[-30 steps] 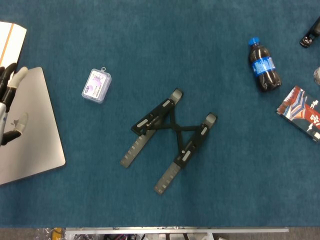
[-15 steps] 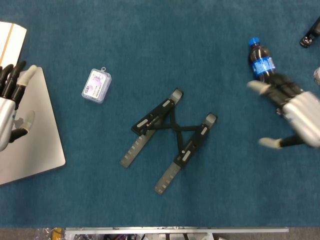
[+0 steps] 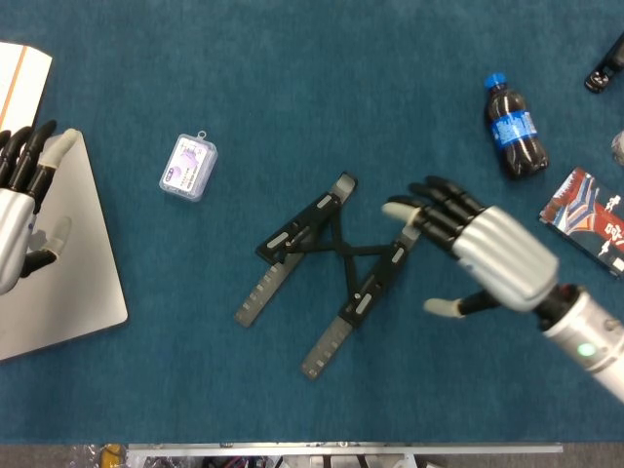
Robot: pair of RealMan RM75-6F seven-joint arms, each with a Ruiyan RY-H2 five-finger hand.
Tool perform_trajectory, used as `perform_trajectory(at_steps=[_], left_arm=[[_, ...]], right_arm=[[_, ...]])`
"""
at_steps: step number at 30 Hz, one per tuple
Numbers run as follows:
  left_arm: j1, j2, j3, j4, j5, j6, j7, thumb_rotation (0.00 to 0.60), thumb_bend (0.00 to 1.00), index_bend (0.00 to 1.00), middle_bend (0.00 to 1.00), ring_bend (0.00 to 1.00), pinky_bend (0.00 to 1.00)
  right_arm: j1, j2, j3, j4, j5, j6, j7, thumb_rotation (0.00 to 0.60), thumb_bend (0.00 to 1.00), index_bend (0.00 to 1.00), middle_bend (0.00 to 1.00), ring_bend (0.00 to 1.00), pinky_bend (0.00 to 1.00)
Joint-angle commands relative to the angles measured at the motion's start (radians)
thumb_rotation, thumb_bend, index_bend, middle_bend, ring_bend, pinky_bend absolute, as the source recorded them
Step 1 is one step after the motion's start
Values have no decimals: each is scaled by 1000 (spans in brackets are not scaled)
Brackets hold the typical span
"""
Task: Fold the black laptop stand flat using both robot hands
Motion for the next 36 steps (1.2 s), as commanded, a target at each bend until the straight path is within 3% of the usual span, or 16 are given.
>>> perform_trajectory(at_steps=[1,14,24,36], left_arm=[[1,3,1,5,2,3,-10,600,410,0,29,0,39],[12,13,9,27,6,16,-51,600,409,0,29,0,39],[18,17,11,43,11,27,-74,600,409,0,29,0,39],[19,20,10,56,9,27,-87,600,409,0,29,0,39]], right_arm=[[19,-44,-6,3,13,-16,-26,600,0,0,109,0,6],[73,-175,-18,55,50,-74,-97,600,0,0,109,0,6],[103,-295,-3,194,57,-65,-187,600,0,0,109,0,6],[112,-328,32,275,78,0,-239,600,0,0,109,0,6]])
